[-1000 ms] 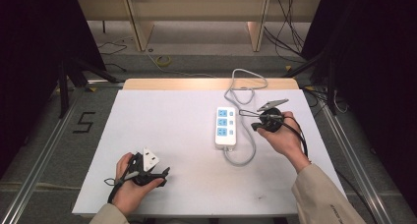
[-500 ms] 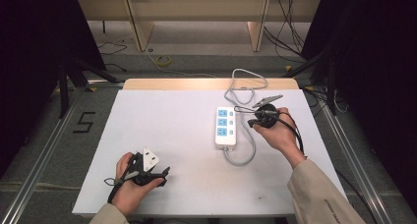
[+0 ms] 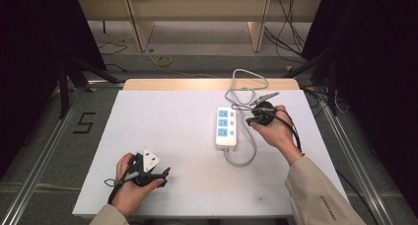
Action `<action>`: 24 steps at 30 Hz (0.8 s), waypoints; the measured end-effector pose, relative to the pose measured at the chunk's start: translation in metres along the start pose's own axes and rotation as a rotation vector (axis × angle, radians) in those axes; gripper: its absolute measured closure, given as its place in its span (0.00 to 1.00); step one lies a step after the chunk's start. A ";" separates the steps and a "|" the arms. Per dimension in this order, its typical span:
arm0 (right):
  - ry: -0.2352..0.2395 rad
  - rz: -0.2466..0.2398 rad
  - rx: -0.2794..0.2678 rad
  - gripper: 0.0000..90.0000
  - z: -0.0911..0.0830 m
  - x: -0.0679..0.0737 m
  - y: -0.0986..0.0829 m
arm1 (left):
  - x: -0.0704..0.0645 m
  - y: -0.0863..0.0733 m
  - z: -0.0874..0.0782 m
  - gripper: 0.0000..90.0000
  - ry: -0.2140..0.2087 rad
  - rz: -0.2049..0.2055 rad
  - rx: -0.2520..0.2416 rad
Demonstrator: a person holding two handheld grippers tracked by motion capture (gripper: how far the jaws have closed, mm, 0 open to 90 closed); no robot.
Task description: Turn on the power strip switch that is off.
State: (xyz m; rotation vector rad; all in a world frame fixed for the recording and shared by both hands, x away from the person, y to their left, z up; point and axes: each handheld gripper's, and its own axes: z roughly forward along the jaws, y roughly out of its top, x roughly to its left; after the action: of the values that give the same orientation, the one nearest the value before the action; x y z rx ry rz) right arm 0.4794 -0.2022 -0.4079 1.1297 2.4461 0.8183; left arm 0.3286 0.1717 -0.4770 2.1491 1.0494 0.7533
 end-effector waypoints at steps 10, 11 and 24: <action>-0.003 -0.002 0.013 1.00 0.004 -0.002 0.006 | 0.000 0.000 0.000 0.20 0.001 0.001 0.000; -0.003 -0.006 0.011 1.00 0.005 -0.003 0.007 | 0.000 0.000 0.000 0.20 0.001 0.000 0.000; -0.007 -0.006 0.017 1.00 0.007 -0.004 0.016 | -0.001 0.000 0.000 0.20 0.002 0.001 -0.001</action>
State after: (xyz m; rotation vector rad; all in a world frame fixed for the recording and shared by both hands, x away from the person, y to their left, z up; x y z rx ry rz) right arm 0.4949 -0.1945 -0.4036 1.1286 2.4542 0.7917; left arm 0.3284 0.1711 -0.4766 2.1483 1.0487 0.7563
